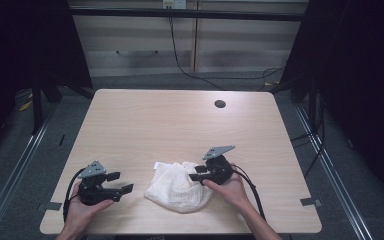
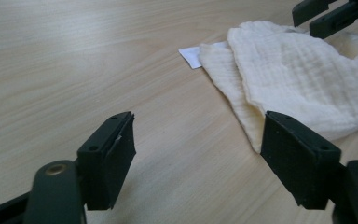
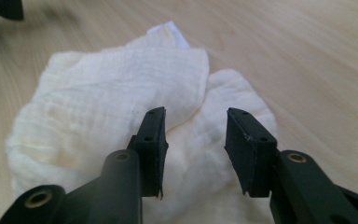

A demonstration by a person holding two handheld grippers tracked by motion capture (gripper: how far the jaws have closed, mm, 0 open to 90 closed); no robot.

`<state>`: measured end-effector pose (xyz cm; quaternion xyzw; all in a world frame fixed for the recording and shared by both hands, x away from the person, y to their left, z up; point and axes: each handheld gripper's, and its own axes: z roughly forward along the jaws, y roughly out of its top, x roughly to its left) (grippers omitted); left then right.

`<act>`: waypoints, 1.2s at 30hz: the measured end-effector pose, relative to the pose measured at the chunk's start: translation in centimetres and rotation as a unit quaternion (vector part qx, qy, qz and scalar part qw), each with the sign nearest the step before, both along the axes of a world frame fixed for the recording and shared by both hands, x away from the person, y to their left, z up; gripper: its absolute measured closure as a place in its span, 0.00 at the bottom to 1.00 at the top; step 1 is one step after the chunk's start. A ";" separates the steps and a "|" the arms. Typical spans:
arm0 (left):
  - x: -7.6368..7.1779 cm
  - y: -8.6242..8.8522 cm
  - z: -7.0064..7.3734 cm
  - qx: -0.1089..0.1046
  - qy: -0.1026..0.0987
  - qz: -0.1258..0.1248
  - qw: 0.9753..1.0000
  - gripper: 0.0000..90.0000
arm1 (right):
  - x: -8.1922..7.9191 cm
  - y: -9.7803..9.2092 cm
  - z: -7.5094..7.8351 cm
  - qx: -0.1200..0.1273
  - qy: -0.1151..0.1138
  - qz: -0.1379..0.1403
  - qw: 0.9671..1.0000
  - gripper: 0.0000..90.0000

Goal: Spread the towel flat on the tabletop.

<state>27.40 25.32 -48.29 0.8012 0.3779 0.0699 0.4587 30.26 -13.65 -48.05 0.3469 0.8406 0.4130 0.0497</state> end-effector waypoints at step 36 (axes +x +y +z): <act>7.7 -11.4 3.1 0.029 0.003 -0.094 0.995 0.48 | -4.3 -8.5 0.7 0.014 -0.003 -0.069 0.998 0.48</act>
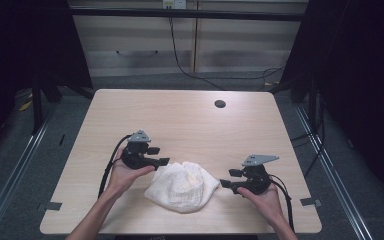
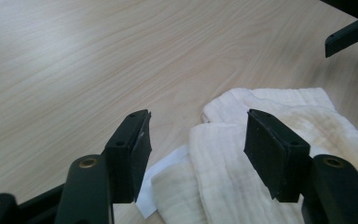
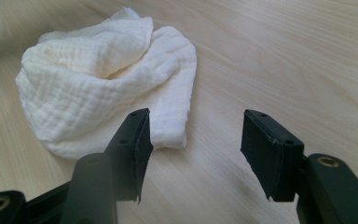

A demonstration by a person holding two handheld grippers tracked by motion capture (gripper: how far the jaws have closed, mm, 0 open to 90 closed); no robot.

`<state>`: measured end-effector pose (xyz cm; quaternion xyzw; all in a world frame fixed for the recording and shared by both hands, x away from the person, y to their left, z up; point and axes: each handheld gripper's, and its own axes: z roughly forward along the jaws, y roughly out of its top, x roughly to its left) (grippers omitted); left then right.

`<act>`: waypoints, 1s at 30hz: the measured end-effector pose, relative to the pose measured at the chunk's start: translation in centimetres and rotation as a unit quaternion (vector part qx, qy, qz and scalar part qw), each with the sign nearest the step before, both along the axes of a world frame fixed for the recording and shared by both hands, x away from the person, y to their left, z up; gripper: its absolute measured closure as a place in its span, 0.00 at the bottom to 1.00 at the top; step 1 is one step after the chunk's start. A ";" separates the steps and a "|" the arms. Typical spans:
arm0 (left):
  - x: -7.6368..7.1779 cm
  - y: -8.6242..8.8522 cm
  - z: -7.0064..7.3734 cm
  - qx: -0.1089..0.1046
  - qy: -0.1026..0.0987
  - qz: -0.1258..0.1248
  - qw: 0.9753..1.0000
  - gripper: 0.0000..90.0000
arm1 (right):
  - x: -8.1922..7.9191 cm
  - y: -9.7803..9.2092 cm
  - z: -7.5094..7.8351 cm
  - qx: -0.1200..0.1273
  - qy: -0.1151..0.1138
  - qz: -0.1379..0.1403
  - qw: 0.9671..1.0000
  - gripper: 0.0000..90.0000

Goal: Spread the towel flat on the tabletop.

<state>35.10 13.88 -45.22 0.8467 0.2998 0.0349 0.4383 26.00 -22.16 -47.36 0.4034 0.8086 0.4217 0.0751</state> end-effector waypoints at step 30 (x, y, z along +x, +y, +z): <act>0.9 -3.6 -4.9 0.068 -0.017 -0.053 0.996 0.93 | -0.4 -0.4 -0.7 -0.006 0.003 -0.018 1.000 0.45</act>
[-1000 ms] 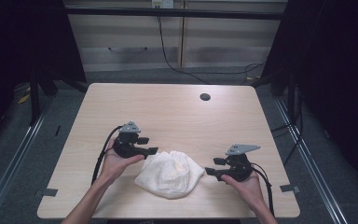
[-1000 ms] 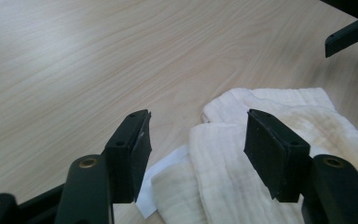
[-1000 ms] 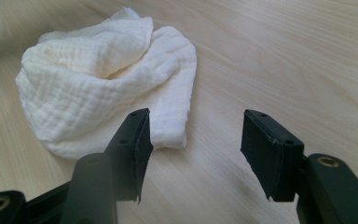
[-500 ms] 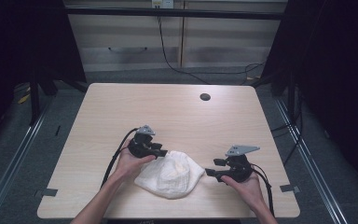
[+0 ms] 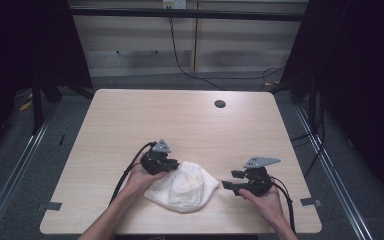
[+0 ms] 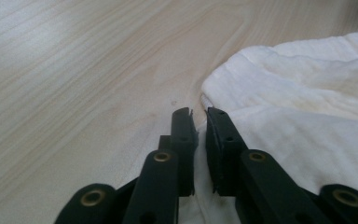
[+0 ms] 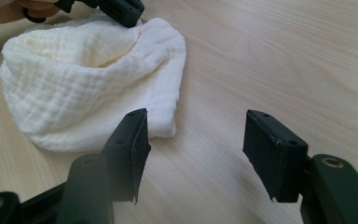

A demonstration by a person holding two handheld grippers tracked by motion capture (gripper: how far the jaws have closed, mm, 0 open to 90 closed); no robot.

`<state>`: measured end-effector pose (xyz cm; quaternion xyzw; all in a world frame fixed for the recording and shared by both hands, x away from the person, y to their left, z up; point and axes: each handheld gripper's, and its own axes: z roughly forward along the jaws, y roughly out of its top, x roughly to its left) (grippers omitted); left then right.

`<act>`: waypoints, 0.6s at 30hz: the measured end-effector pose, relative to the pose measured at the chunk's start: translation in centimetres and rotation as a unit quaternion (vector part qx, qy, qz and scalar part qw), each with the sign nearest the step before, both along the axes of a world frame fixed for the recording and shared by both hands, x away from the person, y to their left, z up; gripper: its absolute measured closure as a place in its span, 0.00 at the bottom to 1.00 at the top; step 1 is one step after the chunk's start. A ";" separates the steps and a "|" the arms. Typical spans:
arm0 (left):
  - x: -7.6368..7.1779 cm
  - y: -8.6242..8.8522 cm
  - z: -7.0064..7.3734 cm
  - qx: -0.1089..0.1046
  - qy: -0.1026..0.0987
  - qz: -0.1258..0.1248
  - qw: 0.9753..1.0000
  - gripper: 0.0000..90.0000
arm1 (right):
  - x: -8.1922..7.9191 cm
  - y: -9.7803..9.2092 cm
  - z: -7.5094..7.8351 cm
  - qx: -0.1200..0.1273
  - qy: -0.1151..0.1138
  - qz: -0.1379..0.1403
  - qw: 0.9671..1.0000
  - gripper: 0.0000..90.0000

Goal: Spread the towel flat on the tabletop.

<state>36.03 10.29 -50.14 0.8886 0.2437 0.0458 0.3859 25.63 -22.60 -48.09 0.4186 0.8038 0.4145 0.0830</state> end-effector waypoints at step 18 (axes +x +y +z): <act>-0.9 2.1 6.2 -0.099 -0.042 0.006 0.994 0.98 | 0.2 -0.2 0.2 0.003 -0.002 -0.004 1.000 0.44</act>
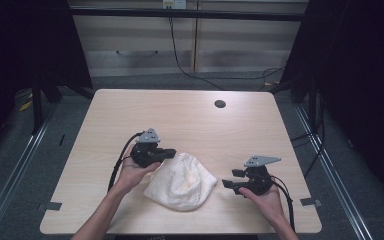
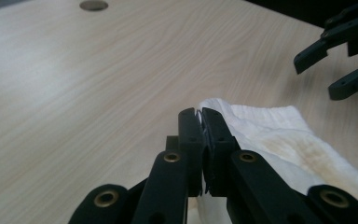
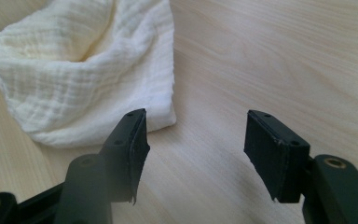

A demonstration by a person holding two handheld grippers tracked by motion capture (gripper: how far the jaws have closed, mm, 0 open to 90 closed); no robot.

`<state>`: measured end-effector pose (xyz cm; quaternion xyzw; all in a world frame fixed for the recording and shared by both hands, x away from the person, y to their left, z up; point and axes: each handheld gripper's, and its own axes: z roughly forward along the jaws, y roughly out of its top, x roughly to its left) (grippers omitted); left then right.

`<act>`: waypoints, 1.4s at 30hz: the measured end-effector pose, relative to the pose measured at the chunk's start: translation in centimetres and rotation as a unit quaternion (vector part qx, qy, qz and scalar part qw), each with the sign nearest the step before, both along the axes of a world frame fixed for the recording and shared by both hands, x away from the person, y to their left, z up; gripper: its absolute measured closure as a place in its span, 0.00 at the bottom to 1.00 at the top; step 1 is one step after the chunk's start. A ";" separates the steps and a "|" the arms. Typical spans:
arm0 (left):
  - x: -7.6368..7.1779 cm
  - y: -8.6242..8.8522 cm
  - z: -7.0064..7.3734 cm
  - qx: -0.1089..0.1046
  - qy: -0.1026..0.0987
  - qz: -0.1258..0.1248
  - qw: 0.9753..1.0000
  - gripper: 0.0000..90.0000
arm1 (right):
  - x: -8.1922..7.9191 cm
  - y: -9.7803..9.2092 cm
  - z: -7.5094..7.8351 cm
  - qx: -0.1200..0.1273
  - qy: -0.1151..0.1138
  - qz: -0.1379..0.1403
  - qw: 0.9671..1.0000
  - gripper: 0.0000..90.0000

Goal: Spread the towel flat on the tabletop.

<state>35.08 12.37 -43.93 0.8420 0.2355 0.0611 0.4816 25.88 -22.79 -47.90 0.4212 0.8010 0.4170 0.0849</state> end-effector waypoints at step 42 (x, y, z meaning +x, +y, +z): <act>-0.4 0.9 0.2 -0.029 0.015 -0.021 0.999 0.81 | 0.0 0.1 0.4 0.003 -0.010 -0.011 1.000 0.42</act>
